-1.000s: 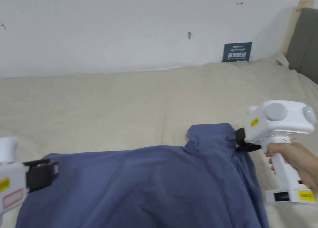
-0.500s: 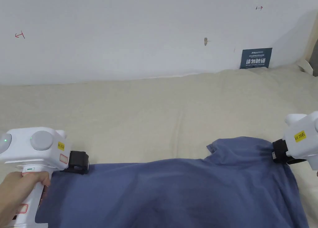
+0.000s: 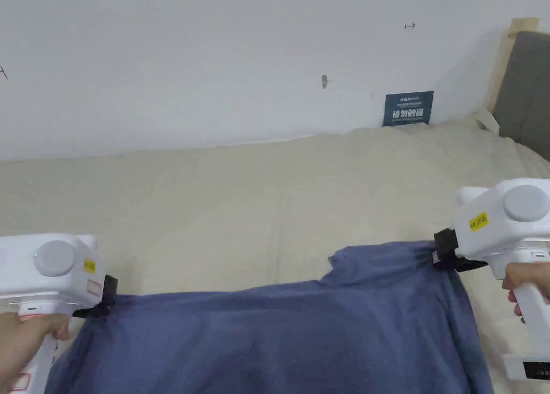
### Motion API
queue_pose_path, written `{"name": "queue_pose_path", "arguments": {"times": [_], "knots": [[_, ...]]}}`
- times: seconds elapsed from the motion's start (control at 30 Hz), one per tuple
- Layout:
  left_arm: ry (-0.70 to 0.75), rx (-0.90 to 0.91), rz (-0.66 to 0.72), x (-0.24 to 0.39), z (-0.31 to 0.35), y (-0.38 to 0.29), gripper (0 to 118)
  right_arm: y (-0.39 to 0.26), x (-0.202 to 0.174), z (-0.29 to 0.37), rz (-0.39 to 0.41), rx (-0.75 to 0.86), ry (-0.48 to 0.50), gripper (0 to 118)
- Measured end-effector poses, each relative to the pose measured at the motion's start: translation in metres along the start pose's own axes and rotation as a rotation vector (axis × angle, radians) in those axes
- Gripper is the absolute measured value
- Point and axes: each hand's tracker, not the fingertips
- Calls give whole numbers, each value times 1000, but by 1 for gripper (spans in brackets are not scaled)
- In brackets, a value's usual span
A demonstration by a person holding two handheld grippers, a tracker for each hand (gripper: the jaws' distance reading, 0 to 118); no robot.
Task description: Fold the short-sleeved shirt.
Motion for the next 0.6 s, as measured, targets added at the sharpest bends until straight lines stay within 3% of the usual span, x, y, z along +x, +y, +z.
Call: {"name": "queue_pose_path", "arguments": {"times": [0.1,0.2,0.4,0.6], "knots": [[-28,66,28,-7,35,1,1,10,0,26,-7,40,-1,0],[41,151,-16,-10,80,8,1,19,-6,62,-1,92,19,0],[-28,338,61,-21,186,22,1,36,-17,143,0,244,32,0],[32,555,39,-17,293,26,1,61,-18,227,-17,353,82,0]]}}
